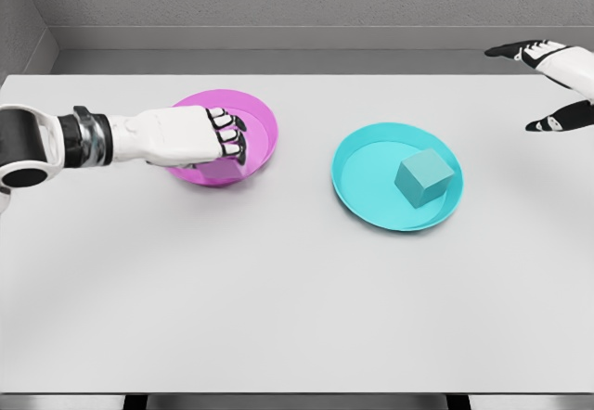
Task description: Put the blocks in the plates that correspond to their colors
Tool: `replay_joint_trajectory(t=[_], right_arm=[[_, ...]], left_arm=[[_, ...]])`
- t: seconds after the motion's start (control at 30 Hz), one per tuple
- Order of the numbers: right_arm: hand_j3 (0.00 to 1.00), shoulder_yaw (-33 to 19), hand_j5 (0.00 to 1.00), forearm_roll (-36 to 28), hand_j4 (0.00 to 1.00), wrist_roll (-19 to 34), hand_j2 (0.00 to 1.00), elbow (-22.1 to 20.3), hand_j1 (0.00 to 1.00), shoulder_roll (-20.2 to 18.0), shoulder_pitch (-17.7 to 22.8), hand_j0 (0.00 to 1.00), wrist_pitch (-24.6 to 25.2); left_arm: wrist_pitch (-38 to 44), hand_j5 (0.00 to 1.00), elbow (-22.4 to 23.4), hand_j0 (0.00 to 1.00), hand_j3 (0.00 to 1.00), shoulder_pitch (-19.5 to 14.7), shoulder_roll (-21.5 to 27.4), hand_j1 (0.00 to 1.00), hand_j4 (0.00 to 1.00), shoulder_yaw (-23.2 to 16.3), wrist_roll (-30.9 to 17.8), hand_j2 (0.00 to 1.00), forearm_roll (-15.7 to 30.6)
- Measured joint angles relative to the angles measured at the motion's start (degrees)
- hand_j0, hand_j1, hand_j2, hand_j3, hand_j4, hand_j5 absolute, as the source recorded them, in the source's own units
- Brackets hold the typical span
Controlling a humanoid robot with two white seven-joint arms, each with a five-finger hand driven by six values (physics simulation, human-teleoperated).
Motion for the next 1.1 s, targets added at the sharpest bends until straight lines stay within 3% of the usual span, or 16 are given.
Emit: replay_joint_trajectory(t=[0.27,0.43,0.5,0.57,0.6,0.8,1.0,1.1], right_arm=[[1.00,0.3,1.00,2.3,1.00,0.0,1.00,-1.8,1.00,0.1,0.6,1.00,0.0],[1.00,0.4,1.00,2.5,1.00,0.0,1.00,-2.4,1.00,0.1,0.9,1.00,0.0],[1.00,0.4,1.00,2.5,1.00,0.0,1.00,-2.9,1.00,0.0,1.0,1.00,0.0],[1.00,0.4,1.00,2.5,1.00,0.0,1.00,-3.3,1.00,-0.1,0.9,1.00,0.0],[1.00,0.4,1.00,2.5,1.00,0.0,1.00,-3.5,1.00,-0.1,0.9,1.00,0.0],[1.00,0.4,1.00,2.5,1.00,0.0,1.00,-3.7,1.00,-0.1,1.0,1.00,0.0],[1.00,0.4,1.00,2.5,1.00,0.0,1.00,-3.8,1.00,-0.1,1.0,1.00,0.0],[1.00,0.4,1.00,2.5,1.00,0.0,1.00,-3.8,1.00,0.0,1.0,1.00,0.0]], left_arm=[[-0.1,0.43,13.7,0.43,0.43,-3.9,-7.1,0.43,0.43,1.3,-0.2,0.43,-0.6],[-0.1,0.47,20.3,0.47,0.47,-4.0,-10.4,0.47,0.47,1.4,-2.6,0.47,-1.0],[-0.1,0.62,21.5,0.62,0.62,-4.0,-10.9,0.62,0.62,1.4,-3.2,0.62,-1.0],[-0.1,0.96,22.1,0.96,0.96,-4.0,-11.2,0.96,0.96,1.4,-3.5,0.96,-0.9],[-0.1,1.00,22.3,1.00,1.00,-4.0,-11.3,1.00,1.00,1.4,-3.5,1.00,-0.7],[0.0,1.00,23.2,1.00,1.00,-4.7,-11.5,1.00,1.00,2.0,-3.7,1.00,-0.2],[0.0,1.00,23.7,1.00,1.00,-4.6,-10.9,1.00,1.00,5.2,-3.7,1.00,0.4],[0.0,1.00,23.9,1.00,1.00,-3.6,-7.7,1.00,1.00,6.4,-3.6,1.00,7.2]])
